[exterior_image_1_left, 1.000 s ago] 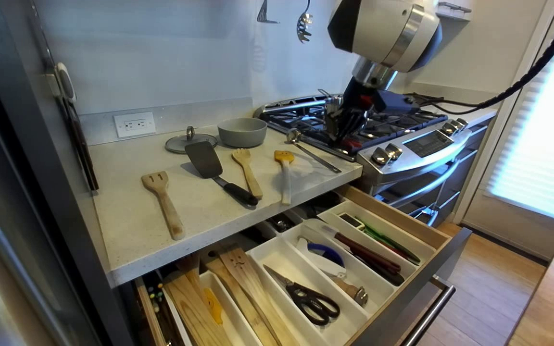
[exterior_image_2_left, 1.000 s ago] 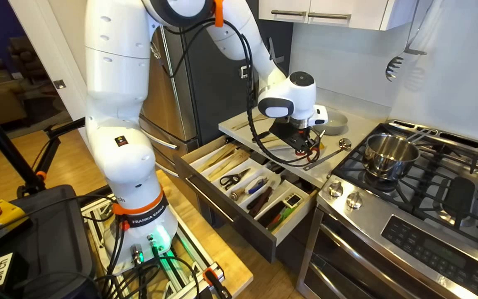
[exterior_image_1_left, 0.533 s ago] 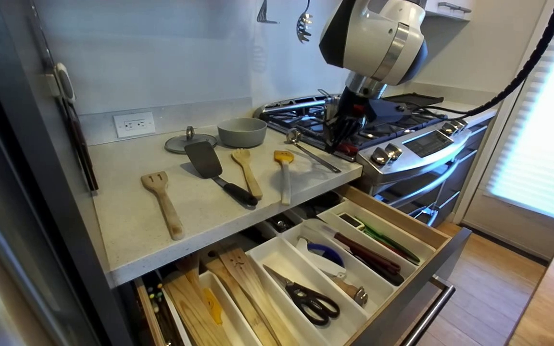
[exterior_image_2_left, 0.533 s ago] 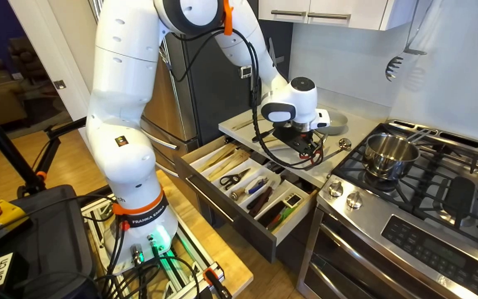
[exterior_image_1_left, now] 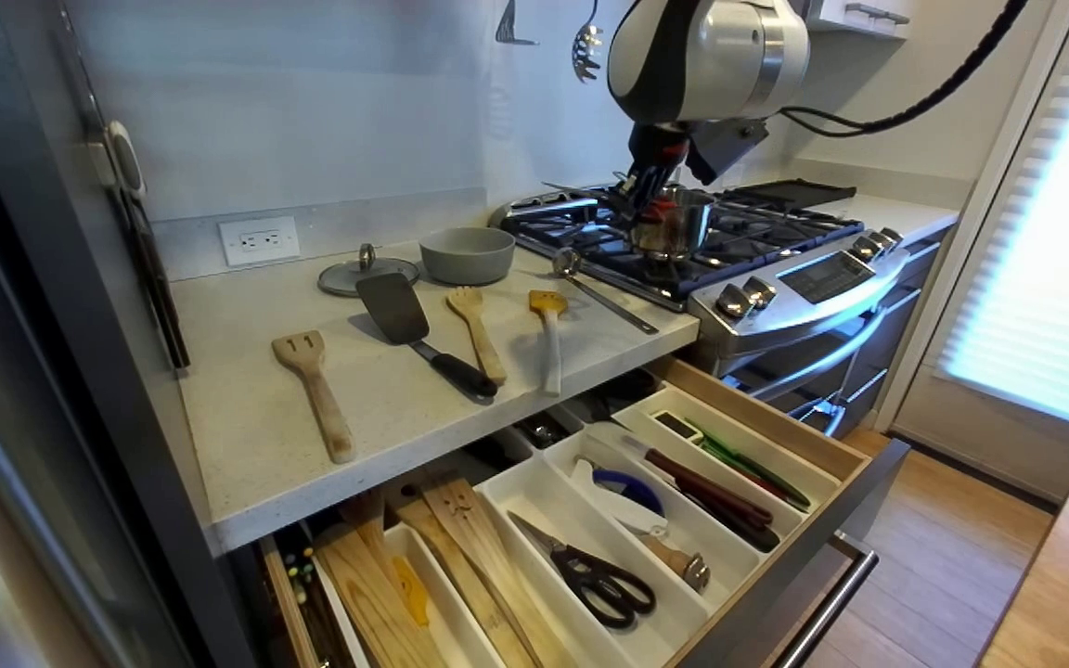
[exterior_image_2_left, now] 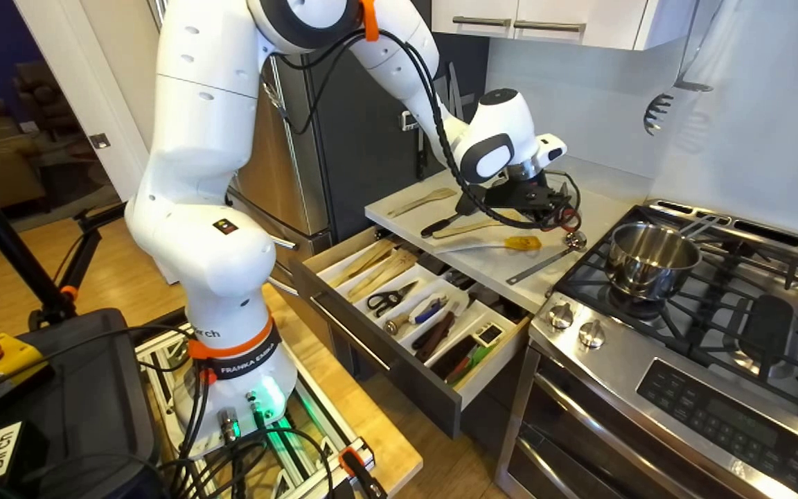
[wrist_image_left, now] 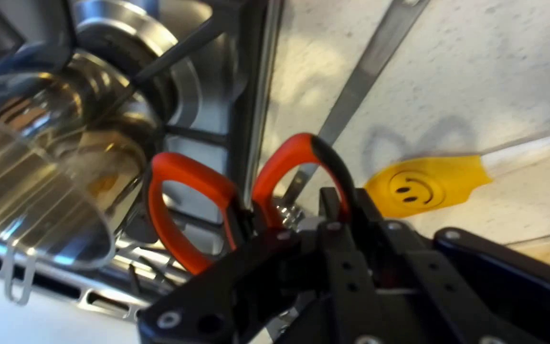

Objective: Remove the scissors from the open drawer and put it in the grey bowl

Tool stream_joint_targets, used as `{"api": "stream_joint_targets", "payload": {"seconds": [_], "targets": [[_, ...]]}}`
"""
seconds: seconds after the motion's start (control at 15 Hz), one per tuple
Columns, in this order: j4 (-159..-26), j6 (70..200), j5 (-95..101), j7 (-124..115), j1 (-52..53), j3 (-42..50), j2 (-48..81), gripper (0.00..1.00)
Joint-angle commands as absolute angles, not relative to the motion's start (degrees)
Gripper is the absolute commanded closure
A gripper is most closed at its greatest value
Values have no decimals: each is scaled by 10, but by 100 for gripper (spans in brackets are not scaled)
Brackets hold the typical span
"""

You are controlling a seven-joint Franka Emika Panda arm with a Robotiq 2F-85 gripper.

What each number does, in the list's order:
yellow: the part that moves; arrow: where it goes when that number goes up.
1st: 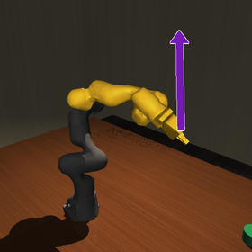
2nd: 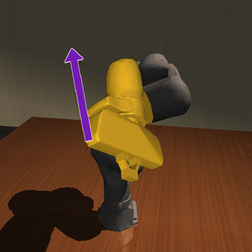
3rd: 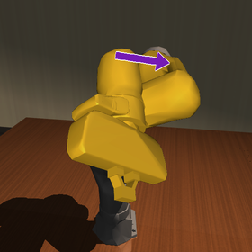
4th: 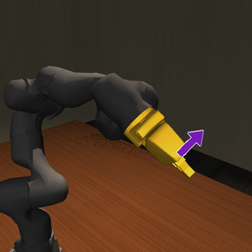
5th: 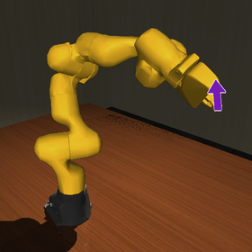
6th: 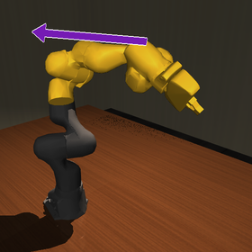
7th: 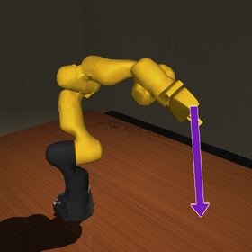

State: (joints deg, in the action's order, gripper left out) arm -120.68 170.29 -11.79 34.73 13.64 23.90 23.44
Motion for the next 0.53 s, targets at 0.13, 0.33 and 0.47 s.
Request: {"api": "stream_joint_targets", "payload": {"seconds": [0.13, 0.33, 0.47], "targets": [[-1165, 1710, 37, 218, 90, 200, 241, 90], [-1171, 1708, 48, 213, 67, 182, 241, 97], [-1155, 1747, 96, 213, 58, 170, 265, 97]]}}
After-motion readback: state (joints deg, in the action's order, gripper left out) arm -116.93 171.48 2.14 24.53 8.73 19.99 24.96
